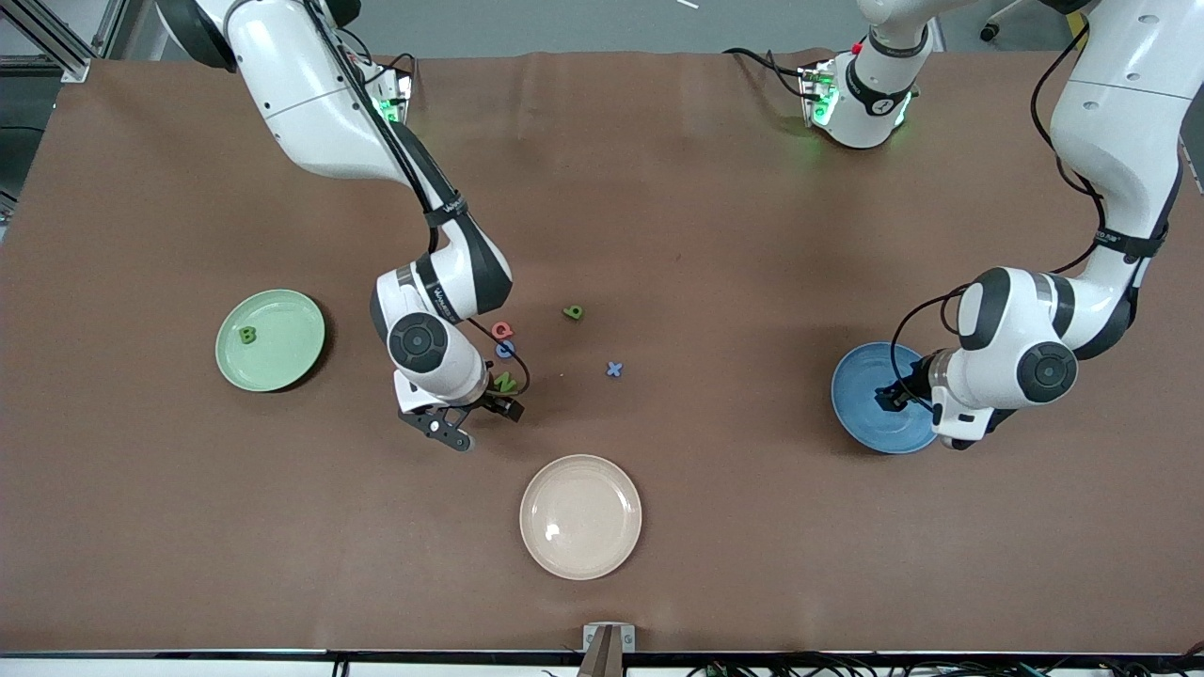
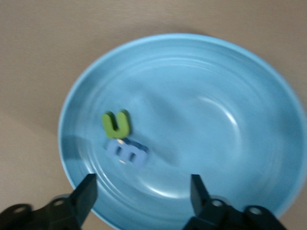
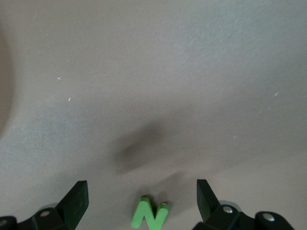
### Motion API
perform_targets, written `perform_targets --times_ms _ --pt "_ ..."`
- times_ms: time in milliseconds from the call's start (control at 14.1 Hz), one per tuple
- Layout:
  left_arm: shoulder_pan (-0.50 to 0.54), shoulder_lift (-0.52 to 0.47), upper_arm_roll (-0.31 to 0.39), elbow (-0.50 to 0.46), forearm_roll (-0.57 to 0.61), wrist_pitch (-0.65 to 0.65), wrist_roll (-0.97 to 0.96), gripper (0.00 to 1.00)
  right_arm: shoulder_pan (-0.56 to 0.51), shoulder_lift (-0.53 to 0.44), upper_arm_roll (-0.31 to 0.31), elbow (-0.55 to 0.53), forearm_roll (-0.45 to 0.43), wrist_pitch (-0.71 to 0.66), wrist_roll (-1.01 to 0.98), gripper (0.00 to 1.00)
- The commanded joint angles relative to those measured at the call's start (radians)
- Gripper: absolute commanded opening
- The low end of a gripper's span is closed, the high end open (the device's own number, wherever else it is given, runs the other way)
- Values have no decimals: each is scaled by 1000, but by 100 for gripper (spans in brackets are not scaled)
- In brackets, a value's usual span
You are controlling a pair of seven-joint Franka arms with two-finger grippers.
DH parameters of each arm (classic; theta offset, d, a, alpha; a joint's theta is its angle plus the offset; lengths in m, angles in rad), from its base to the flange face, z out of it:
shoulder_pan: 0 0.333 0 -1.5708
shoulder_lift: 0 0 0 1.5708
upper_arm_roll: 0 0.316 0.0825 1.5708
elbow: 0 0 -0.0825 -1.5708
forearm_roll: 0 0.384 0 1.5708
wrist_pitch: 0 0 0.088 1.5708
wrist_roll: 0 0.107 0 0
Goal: Sort upper and lower case letters into plates
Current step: 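Release the m, grasp the x while the right gripper grasps the N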
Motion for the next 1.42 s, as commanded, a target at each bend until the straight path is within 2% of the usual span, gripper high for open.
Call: perform_targets --times_ms 0,213,640,782,925,1067,1209,1351 --pt "2 -61 -75 10 7 -51 -16 100 35 20 -8 16 7 11 47 98" --pt "-33 -50 -184 44 9 -50 -110 100 42 18 -8 5 7 -1 51 95" --pt "-356 83 -173 253 16 -49 -523 100 43 9 -8 -52 7 3 60 82" --pt "-462 134 -118 329 13 -44 -632 100 43 9 -8 -52 7 2 60 73" --pt "-596 198 -26 430 10 -42 -754 100 43 7 -8 -52 7 -3 60 61" --pt "-691 225 54 463 3 -38 -816 100 45 7 -8 -53 7 -3 60 48" --pt "-742 251 75 477 3 -12 -855 96 45 6 -8 -52 7 -3 60 37" --pt "-771 286 78 518 3 40 -922 85 43 4 -8 -55 7 -4 60 26"
